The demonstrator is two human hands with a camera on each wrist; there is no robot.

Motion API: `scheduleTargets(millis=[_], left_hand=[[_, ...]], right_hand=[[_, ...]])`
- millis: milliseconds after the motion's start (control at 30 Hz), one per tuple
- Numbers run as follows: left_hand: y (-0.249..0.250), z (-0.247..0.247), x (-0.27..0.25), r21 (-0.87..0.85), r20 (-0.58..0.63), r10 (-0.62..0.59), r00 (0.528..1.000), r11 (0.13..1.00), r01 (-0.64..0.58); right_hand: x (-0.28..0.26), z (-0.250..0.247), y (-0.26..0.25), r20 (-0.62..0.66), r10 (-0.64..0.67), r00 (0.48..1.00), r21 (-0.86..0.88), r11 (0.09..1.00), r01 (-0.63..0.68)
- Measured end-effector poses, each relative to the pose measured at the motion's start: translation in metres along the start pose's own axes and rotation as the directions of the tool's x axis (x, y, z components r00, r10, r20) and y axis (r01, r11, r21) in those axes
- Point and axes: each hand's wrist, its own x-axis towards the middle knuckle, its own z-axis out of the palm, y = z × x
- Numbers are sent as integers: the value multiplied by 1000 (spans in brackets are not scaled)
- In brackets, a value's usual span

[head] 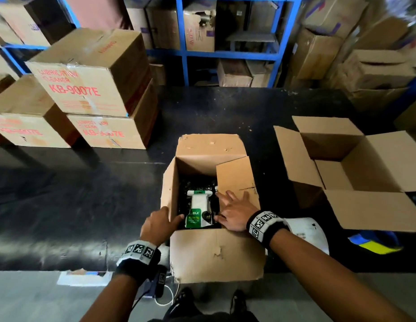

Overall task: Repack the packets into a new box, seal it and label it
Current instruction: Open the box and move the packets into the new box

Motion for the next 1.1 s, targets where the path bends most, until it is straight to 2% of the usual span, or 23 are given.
scheduleTargets(millis=[67,133,233,300,367,500,567,633,700,767,900,1100], left_hand=[[7,4,3,-10,-42,0,999,1000,0],[8,6,5,-42,-77,7,997,999,-10],[6,7,10,-96,-101,10,995,995,-20],[1,4,14,-104,-129,-8,992,995,-5],[-3,2,17,-86,-145,-31,989,996,18],[-4,0,18,-15,-160,-72,984,997,70],[-2,2,18,-23,-156,-84,984,996,81],[-2,3,19,-41,-149,-80,986,996,74],[-3,4,23,-57,-138,-70,988,996,63],[-5,4,27,-83,-123,-63,990,995,53],[-1,7,33,-141,-79,-77,994,988,66],[4,4,37,-218,-15,-98,995,972,93]], right_hand=[[-9,-10,-6,-58,-18,998,93,995,23],[-20,-24,-11,-204,-28,979,152,987,60],[-44,-45,-5,-455,39,890,267,959,95],[-63,-58,9,-563,116,818,348,931,108],[-84,-64,28,-618,210,758,388,920,62],[-114,-44,75,-597,411,689,398,897,-191],[-117,-26,87,-506,493,708,354,867,-351],[-111,-8,85,-371,540,756,298,840,-454],[-100,7,74,-274,514,813,346,841,-415],[-86,17,61,-234,479,846,469,818,-333],[-58,25,48,-178,491,853,614,733,-293],[-43,23,56,-174,486,856,712,663,-231]])
